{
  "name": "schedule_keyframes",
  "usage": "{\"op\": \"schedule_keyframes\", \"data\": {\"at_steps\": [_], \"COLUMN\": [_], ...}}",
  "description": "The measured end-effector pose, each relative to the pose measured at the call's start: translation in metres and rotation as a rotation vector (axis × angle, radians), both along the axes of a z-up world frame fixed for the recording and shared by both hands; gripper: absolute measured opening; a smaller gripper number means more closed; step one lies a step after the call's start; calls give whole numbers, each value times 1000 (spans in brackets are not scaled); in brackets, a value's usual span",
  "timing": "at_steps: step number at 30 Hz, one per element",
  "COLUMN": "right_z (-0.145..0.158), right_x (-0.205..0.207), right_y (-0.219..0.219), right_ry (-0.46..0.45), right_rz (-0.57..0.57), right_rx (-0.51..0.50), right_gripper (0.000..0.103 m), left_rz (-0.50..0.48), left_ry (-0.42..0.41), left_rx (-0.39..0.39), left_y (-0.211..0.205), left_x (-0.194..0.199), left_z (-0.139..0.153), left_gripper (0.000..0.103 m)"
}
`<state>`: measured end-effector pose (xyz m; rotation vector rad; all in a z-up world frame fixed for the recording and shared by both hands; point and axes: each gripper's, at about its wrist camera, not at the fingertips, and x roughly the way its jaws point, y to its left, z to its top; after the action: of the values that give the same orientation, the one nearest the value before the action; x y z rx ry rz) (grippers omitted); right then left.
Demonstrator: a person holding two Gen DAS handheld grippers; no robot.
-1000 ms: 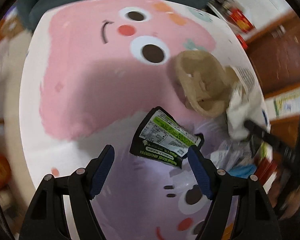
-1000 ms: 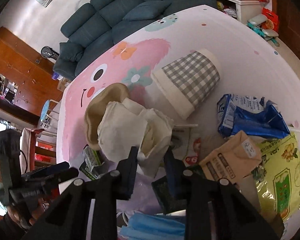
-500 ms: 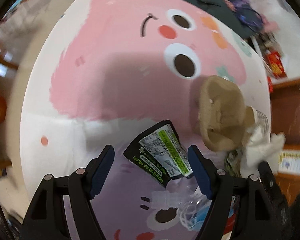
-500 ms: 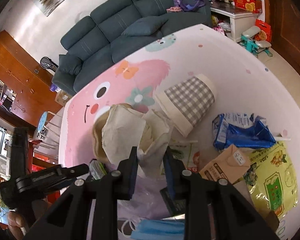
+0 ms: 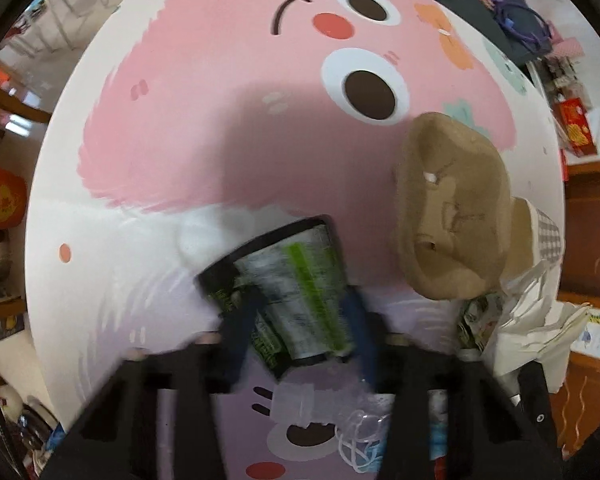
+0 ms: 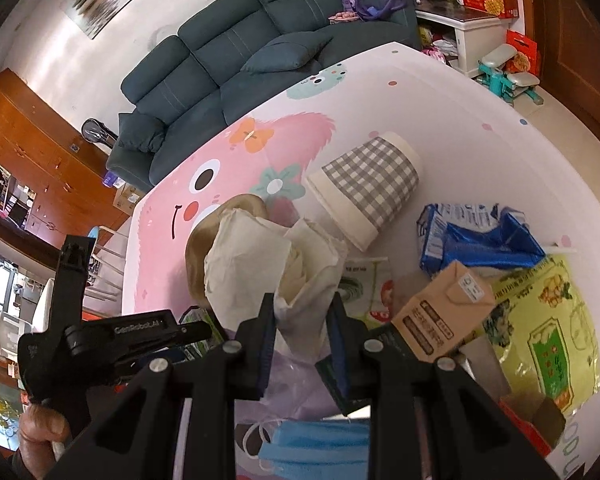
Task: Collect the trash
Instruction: 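Grasp the white tissue with the right tool while the left tool grasps the green-and-black wrapper, then carry the tissue and green-and-black wrapper down over the bin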
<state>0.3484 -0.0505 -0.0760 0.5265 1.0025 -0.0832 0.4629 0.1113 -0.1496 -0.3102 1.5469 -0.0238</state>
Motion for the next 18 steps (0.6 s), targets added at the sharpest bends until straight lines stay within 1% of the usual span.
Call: {"op": "schedule_keyframes", "data": {"at_steps": [4, 5, 6, 8, 14, 18], "right_z": [2, 3, 4, 6, 19, 33], "right_x": [-8, -10, -13, -17, -39, -59], "right_y": [0, 0, 1, 1, 7, 9], "right_ry": [-10, -13, -17, -24, -64, -91], "right_rz": [2, 2, 3, 4, 23, 34], "right_rx": [12, 15, 20, 27, 47, 52], "right_gripper": [25, 25, 24, 24, 24, 24], "left_rz": [-26, -33, -43, -70, -112, -179], "left_ry": [-20, -26, -36, -52, -94, -144], "left_rx": [-18, -22, -24, -23, -25, -14], "left_y": [5, 6, 8, 10, 26, 23], "left_x": [-4, -5, -8, -10, -27, -51], "left_z": [4, 5, 7, 12, 32, 57], "left_gripper": [26, 23, 17, 13, 10, 10]}}
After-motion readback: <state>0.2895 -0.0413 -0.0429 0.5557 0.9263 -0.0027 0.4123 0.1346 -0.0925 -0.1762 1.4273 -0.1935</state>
